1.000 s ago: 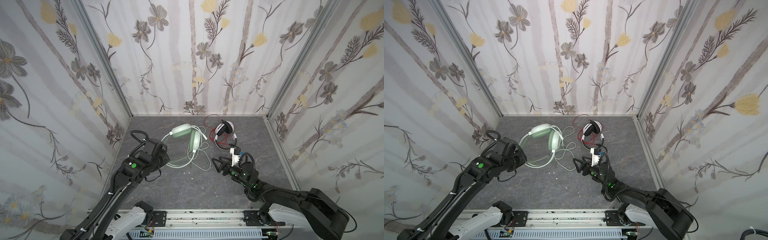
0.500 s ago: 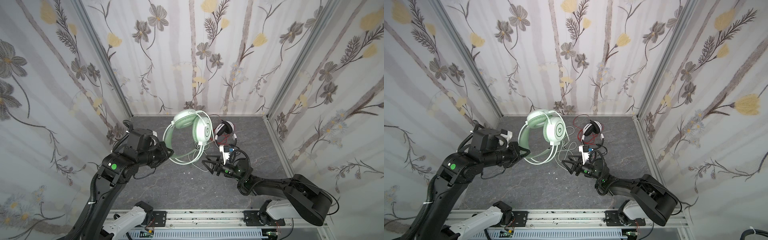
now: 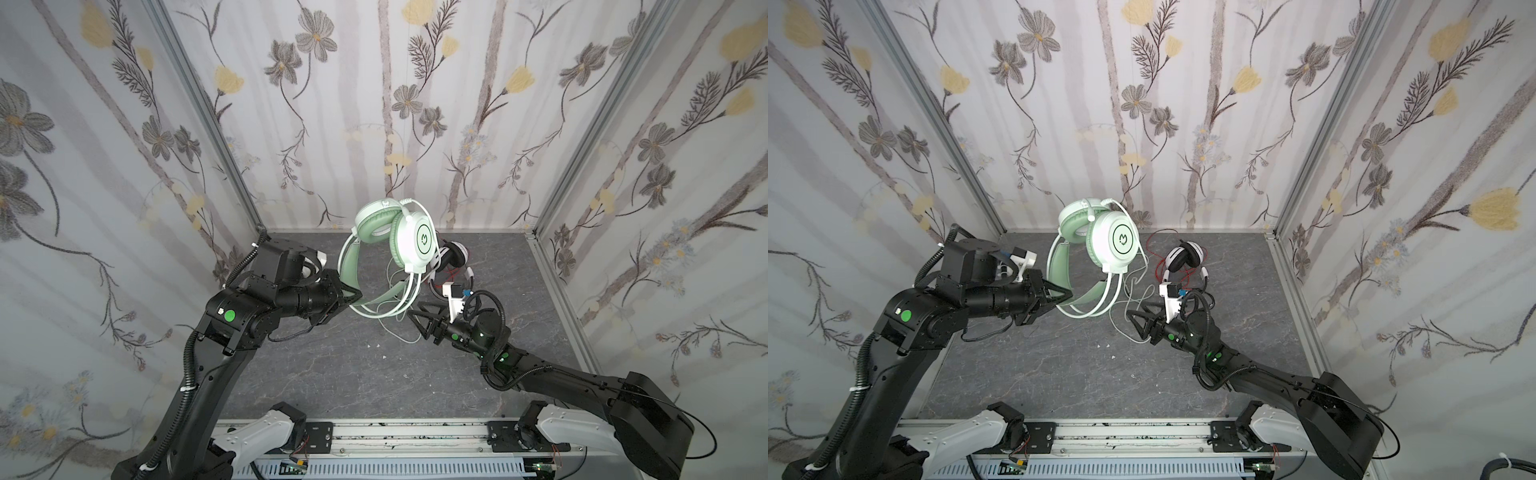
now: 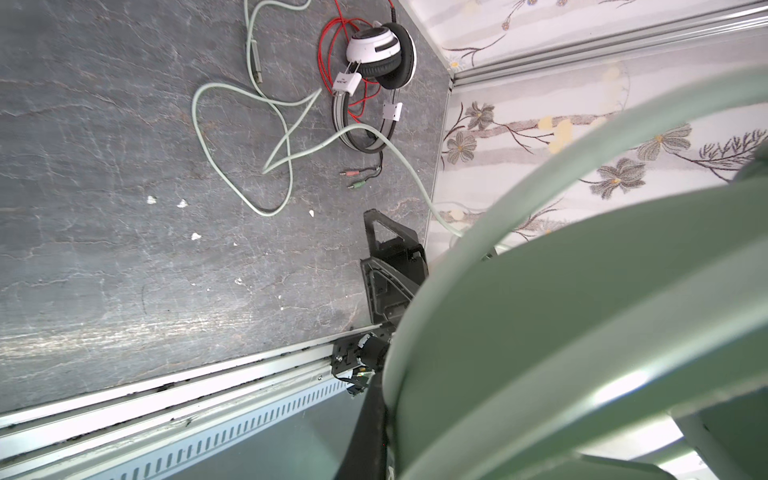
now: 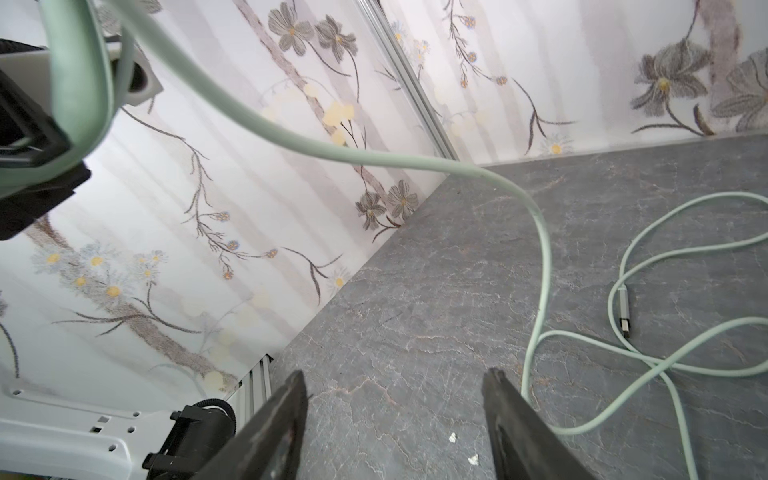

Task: Wrap the headphones

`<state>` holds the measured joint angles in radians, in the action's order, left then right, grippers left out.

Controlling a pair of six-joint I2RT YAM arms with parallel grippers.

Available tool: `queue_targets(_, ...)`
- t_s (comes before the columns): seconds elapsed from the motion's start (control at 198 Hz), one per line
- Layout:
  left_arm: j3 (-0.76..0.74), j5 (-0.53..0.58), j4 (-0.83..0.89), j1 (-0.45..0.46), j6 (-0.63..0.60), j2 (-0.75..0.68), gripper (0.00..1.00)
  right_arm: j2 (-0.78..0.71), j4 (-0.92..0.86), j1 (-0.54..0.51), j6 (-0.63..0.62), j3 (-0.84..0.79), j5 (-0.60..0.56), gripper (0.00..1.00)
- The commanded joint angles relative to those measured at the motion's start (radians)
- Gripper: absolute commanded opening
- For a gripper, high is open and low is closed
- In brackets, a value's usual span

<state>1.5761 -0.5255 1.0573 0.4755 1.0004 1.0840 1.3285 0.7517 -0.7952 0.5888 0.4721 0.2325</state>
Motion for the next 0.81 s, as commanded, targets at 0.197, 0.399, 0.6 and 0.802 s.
queue_targets(0.197, 0.055, -0.097, -0.053, -0.018, 0.033, 0.07, 0.0, -0.013, -0.399, 0.057, -0.018, 0.164, 0.004, 0.64)
queue_targets(0.399, 0.054, -0.121, -0.003, -0.02, -0.035, 0.093, 0.0, -0.012, -0.522, 0.024, -0.125, 0.203, 0.023, 0.64)
queue_targets(0.6, -0.017, -0.036, 0.029, -0.02, -0.104, 0.015, 0.0, -0.203, -0.236, 0.01, -0.05, -0.075, -0.09, 0.65)
queue_targets(0.802, -0.06, -0.121, -0.05, -0.02, -0.012, -0.012, 0.0, -0.128, -0.101, 0.029, 0.008, -0.12, -0.111, 0.65)
